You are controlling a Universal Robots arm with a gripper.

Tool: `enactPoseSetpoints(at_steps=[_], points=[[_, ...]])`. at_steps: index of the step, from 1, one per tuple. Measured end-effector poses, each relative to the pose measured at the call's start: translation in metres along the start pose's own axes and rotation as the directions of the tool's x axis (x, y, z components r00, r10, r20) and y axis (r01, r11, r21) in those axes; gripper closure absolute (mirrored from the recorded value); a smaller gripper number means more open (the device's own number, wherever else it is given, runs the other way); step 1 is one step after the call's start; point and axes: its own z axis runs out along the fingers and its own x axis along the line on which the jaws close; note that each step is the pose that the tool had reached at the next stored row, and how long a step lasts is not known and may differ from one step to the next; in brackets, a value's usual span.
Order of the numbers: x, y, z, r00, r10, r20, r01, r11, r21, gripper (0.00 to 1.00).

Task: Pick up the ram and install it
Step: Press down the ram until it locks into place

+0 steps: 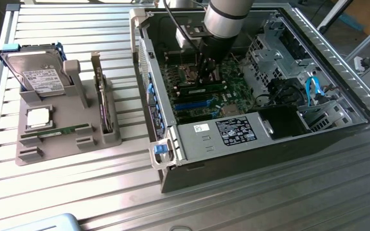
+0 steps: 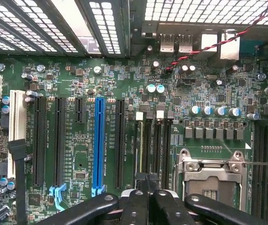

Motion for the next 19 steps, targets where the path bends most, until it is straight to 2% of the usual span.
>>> enactPoseSetpoints(at_steps=[5, 7, 8, 10, 12, 14, 16, 19], points=[[0.000, -0.0001, 0.0001, 1.0000, 0.000, -0.0002, 0.000, 1.0000, 0.0002, 0.90], [-0.001, 0.0000, -0.0045, 1.0000, 0.000, 0.0029, 0.000, 1.0000, 0.0032, 0.90], [-0.001, 0.0000, -0.0078, 1.0000, 0.000, 0.0040, 0.000, 1.0000, 0.0043, 0.90], [-0.001, 0.0004, -0.0147, 1.0000, 0.000, 0.0019, 0.000, 1.0000, 0.0038, 0.90], [-0.001, 0.0010, -0.0302, 1.0000, 0.000, 0.0018, 0.000, 1.0000, 0.0050, 0.90], [-0.001, 0.0018, -0.0498, 1.0000, 0.000, 0.0017, 0.000, 1.0000, 0.0059, 0.90], [-0.001, 0.0020, -0.0564, 1.0000, 0.000, 0.0016, 0.000, 1.0000, 0.0063, 0.90], [-0.001, 0.0020, -0.0565, 1.0000, 0.000, 0.0017, 0.000, 1.0000, 0.0063, 0.90]])
